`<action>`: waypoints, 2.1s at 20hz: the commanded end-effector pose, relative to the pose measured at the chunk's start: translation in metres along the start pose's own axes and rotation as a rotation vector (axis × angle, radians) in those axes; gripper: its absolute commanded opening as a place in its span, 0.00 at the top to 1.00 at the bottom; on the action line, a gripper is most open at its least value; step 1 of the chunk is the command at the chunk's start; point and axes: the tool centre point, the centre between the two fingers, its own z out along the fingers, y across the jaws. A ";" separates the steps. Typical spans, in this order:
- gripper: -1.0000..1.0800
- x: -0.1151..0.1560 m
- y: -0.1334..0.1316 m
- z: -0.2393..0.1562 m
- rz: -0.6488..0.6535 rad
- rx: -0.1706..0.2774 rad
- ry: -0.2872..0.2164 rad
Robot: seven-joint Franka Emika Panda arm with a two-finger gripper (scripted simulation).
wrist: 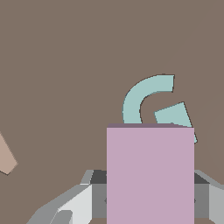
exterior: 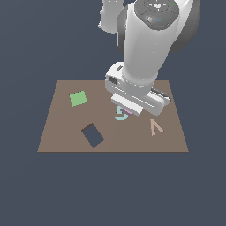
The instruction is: Insert a designated object into the corresponding slot on a board.
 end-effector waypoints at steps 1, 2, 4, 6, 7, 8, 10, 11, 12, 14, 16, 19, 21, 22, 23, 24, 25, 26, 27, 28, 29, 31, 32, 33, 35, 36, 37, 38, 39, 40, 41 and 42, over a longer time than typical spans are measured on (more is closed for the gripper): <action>1.00 0.009 -0.007 -0.001 0.106 0.001 0.001; 1.00 0.013 -0.009 -0.001 0.147 0.001 0.001; 1.00 0.021 -0.014 -0.001 0.231 0.001 0.001; 1.00 0.029 -0.017 -0.002 0.316 0.001 0.001; 1.00 0.033 -0.019 -0.002 0.358 0.001 0.001; 1.00 0.038 -0.020 -0.002 0.401 0.001 0.001; 1.00 0.047 -0.023 -0.002 0.487 0.001 0.001; 1.00 0.051 -0.024 -0.003 0.530 0.001 0.001; 1.00 0.056 -0.024 -0.003 0.573 0.001 0.001; 1.00 0.065 -0.025 -0.003 0.660 0.001 0.001; 1.00 0.075 -0.025 -0.003 0.748 0.001 0.001; 1.00 0.089 -0.023 -0.004 0.880 0.001 0.001; 1.00 0.098 -0.020 -0.004 0.969 0.001 0.001; 1.00 0.103 -0.018 -0.004 1.013 0.001 0.001; 1.00 0.108 -0.017 -0.004 1.058 0.001 0.001; 1.00 0.112 -0.015 -0.005 1.103 0.001 0.001; 1.00 0.116 -0.012 -0.005 1.148 0.001 0.001; 1.00 0.121 -0.010 -0.005 1.193 0.001 0.001; 1.00 0.125 -0.007 -0.005 1.238 0.001 0.001; 1.00 0.129 -0.004 -0.005 1.284 0.001 0.001; 1.00 0.133 -0.001 -0.005 1.327 0.001 0.001; 1.00 0.140 0.005 -0.006 1.411 0.001 0.001; 1.00 0.143 0.008 -0.006 1.450 0.001 0.001; 1.00 0.146 0.011 -0.006 1.488 0.001 0.001; 1.00 0.151 0.017 -0.006 1.559 0.001 0.001; 1.00 0.153 0.020 -0.006 1.593 0.001 0.001; 1.00 0.155 0.023 -0.006 1.624 0.001 0.001; 1.00 0.157 0.026 -0.006 1.655 0.001 0.001; 1.00 0.158 0.029 -0.006 1.683 0.001 0.001; 1.00 0.160 0.032 -0.006 1.710 0.001 0.001; 1.00 0.161 0.035 -0.006 1.736 0.001 0.001; 1.00 0.162 0.037 -0.006 1.760 0.001 0.001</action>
